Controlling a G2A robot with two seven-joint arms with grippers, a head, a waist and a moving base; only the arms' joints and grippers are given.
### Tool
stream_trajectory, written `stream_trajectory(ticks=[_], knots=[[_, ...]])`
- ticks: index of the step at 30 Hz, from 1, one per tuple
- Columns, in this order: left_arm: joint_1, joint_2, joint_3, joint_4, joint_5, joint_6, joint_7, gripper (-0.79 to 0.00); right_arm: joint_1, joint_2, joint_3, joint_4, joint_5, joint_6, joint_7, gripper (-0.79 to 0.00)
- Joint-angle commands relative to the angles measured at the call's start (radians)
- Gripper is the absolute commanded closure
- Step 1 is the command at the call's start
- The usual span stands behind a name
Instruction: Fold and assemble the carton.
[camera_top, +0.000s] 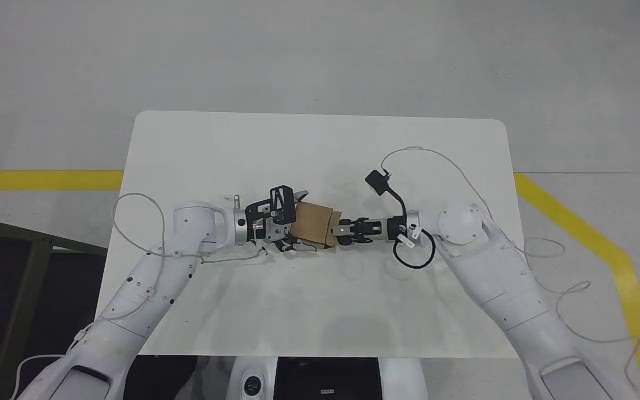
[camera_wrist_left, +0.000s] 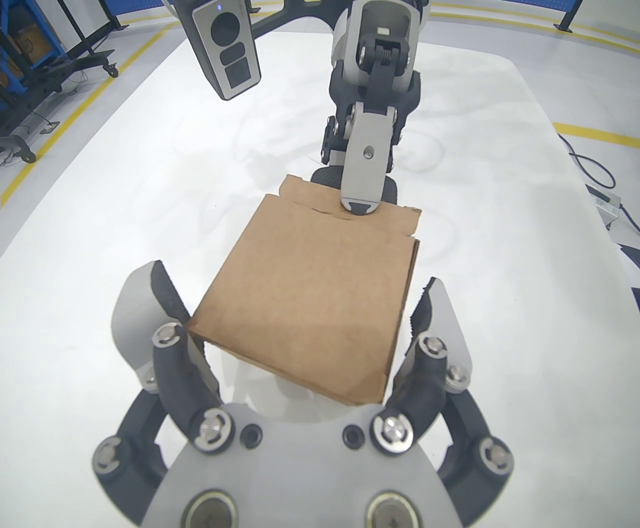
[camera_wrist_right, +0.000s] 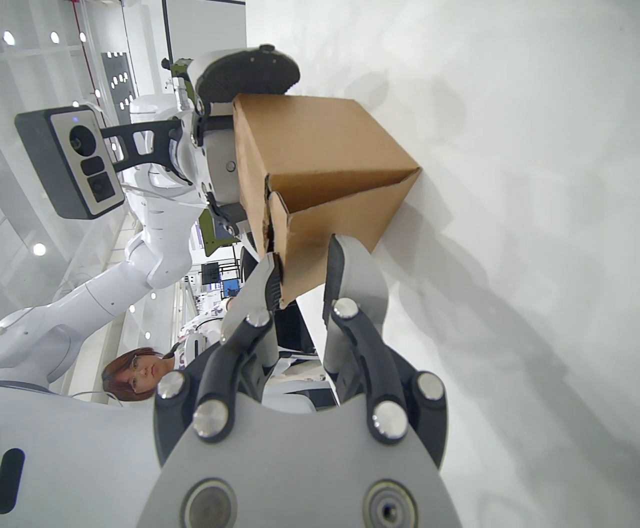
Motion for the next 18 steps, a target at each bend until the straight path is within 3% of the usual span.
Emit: stream_trajectory(ticks=[1, 18], knots=[[0.000, 0.000, 0.000, 0.000, 0.000, 0.000, 0.001, -0.785, 0.001, 0.000, -0.001, -0.003, -0.001, 0.002, 0.000, -0.160], [0.001, 0.000, 0.000, -0.005, 0.003, 0.002, 0.004, -0.785, 0.068, -0.015, -0.039, 0.003, -0.035, 0.037, 0.028, -0.135]])
